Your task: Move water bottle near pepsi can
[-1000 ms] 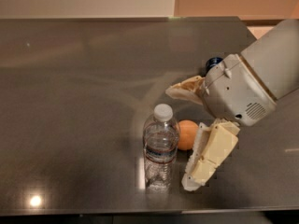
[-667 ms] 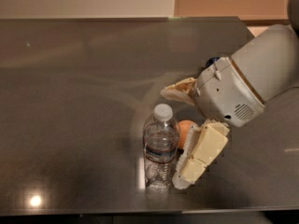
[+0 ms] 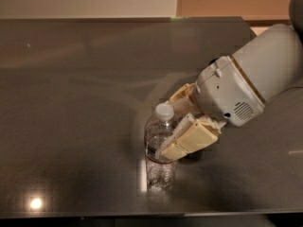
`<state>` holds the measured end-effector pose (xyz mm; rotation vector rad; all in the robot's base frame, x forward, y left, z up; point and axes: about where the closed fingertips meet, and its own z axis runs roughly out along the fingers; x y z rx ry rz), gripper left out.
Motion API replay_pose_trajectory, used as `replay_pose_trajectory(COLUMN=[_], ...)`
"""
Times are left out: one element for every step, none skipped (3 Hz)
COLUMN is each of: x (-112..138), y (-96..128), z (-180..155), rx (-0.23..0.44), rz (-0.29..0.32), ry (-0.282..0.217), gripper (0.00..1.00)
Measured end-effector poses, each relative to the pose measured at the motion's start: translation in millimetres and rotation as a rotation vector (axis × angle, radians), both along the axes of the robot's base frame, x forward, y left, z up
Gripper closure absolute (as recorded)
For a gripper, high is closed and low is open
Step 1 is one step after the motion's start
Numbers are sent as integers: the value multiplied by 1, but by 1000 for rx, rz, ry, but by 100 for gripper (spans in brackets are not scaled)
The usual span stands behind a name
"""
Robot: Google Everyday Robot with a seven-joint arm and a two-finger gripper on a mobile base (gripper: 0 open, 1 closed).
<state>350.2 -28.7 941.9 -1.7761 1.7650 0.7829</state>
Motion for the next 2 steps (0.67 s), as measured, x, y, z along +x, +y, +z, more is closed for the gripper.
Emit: replay_pose_trajectory(x=[-2, 4], y=[3, 12], z=[8, 24], rx=[29, 76], rz=[8, 22], ry=[12, 13], gripper=[65, 88])
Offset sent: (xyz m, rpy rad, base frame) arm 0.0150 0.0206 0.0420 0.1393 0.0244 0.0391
